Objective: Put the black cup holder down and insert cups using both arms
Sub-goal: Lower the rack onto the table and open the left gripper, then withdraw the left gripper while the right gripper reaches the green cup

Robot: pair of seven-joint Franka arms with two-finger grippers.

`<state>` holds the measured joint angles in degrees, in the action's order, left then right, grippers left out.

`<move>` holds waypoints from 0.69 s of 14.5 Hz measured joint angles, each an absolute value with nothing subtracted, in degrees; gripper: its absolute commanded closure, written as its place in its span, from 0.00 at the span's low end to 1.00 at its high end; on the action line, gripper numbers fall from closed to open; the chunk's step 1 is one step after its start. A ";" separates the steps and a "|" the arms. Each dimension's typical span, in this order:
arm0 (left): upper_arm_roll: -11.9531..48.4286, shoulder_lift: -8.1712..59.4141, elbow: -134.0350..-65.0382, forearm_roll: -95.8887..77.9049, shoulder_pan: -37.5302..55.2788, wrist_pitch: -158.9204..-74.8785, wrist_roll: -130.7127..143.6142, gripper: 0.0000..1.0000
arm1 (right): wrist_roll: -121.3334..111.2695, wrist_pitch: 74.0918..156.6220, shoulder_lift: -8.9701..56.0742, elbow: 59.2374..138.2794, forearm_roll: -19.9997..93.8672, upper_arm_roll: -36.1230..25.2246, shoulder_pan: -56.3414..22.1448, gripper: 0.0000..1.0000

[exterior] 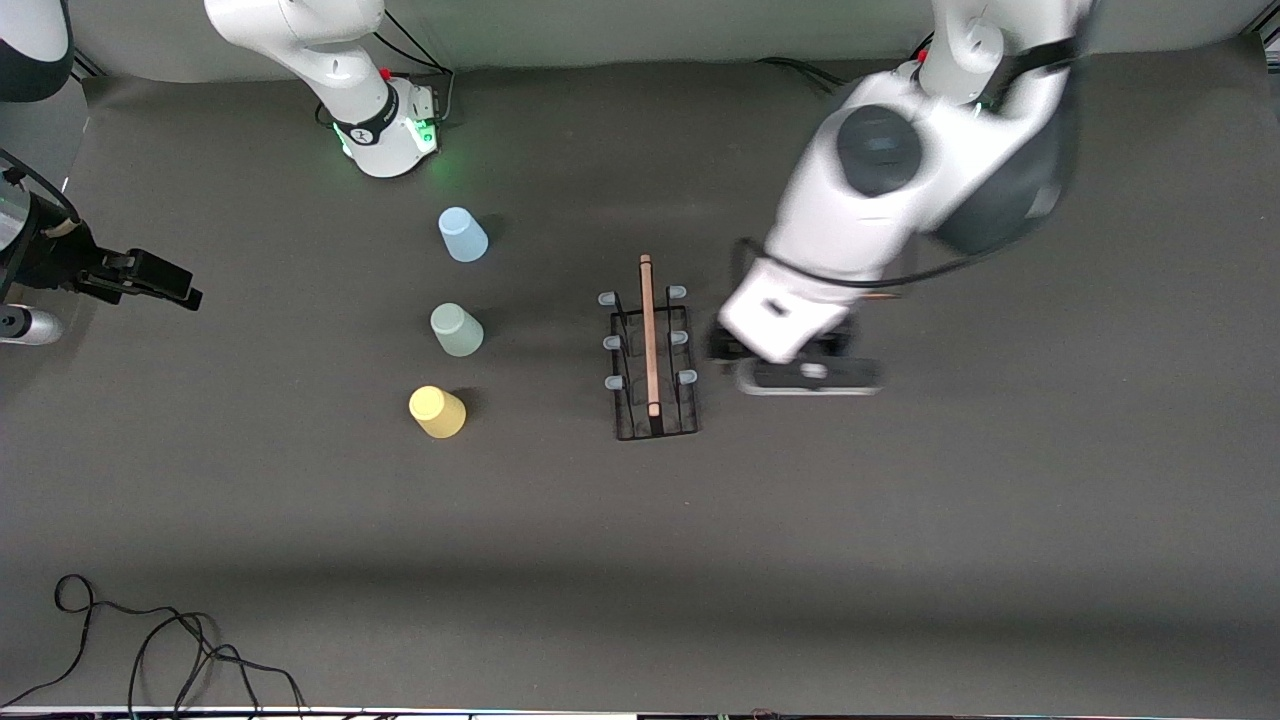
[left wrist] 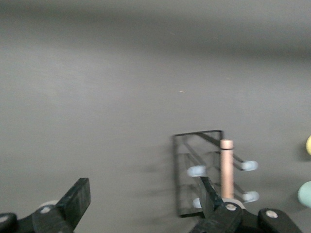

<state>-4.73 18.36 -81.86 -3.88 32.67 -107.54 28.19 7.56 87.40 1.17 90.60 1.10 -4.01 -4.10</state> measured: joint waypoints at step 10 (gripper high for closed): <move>-4.92 12.33 -82.30 -3.88 12.23 -92.30 -5.93 0.00 | 9.84 100.27 -2.47 106.70 1.11 -3.52 -10.87 0.00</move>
<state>-4.92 12.33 -82.30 -3.88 12.23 -92.30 -5.93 9.84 100.27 -2.47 106.70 1.11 -3.52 -10.87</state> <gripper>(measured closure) 0.000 0.000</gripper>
